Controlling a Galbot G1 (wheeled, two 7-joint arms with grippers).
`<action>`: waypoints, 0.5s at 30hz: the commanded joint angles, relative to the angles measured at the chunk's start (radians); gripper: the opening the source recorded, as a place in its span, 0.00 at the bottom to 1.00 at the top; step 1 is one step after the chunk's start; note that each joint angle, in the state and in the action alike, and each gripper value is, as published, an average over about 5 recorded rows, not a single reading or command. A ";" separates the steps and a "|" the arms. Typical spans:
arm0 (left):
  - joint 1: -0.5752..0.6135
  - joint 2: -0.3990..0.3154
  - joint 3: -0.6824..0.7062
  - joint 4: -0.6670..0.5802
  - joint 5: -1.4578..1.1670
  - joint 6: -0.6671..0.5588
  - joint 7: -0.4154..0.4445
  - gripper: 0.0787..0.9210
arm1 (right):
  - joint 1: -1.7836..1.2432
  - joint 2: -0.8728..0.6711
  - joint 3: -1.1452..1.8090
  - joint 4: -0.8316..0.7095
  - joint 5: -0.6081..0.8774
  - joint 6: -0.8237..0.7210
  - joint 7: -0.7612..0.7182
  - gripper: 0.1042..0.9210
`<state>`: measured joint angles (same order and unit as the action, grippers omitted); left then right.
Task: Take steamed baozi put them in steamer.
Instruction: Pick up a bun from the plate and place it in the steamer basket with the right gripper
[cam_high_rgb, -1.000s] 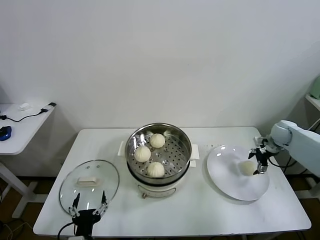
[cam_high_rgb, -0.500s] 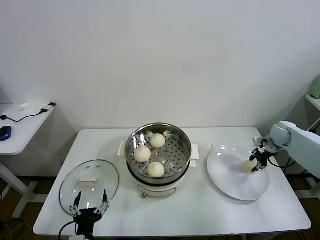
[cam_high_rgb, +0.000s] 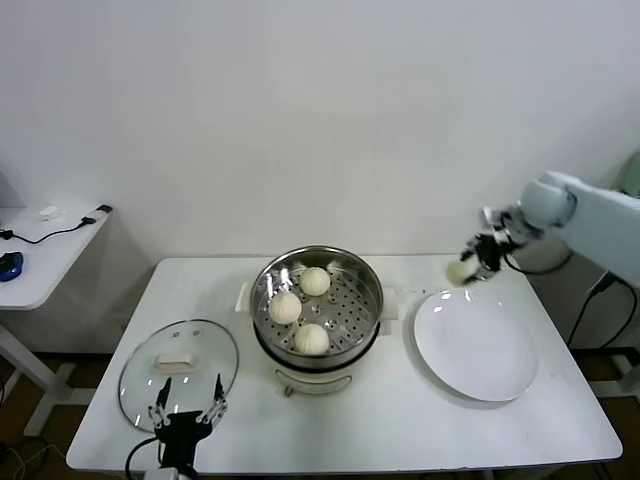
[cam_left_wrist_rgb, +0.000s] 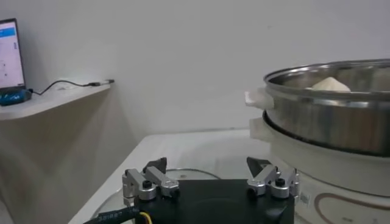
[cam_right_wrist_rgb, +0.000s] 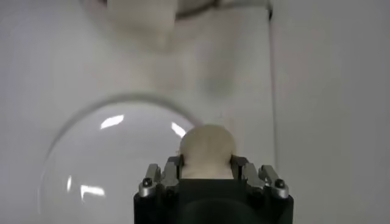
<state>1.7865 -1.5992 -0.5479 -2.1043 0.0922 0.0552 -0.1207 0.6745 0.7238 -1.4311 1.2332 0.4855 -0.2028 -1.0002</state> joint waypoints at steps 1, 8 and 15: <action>0.000 0.005 0.029 -0.003 0.005 -0.002 0.000 0.88 | 0.347 0.183 -0.194 0.326 0.448 -0.159 0.104 0.55; 0.004 0.005 0.022 -0.012 0.003 -0.001 -0.002 0.88 | 0.219 0.283 -0.189 0.342 0.472 -0.226 0.185 0.55; 0.005 0.008 -0.005 -0.007 -0.002 -0.005 -0.005 0.88 | 0.057 0.342 -0.184 0.222 0.386 -0.247 0.222 0.55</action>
<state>1.7911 -1.5930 -0.5398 -2.1143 0.0944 0.0521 -0.1248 0.8290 0.9478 -1.5760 1.4698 0.8222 -0.3814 -0.8505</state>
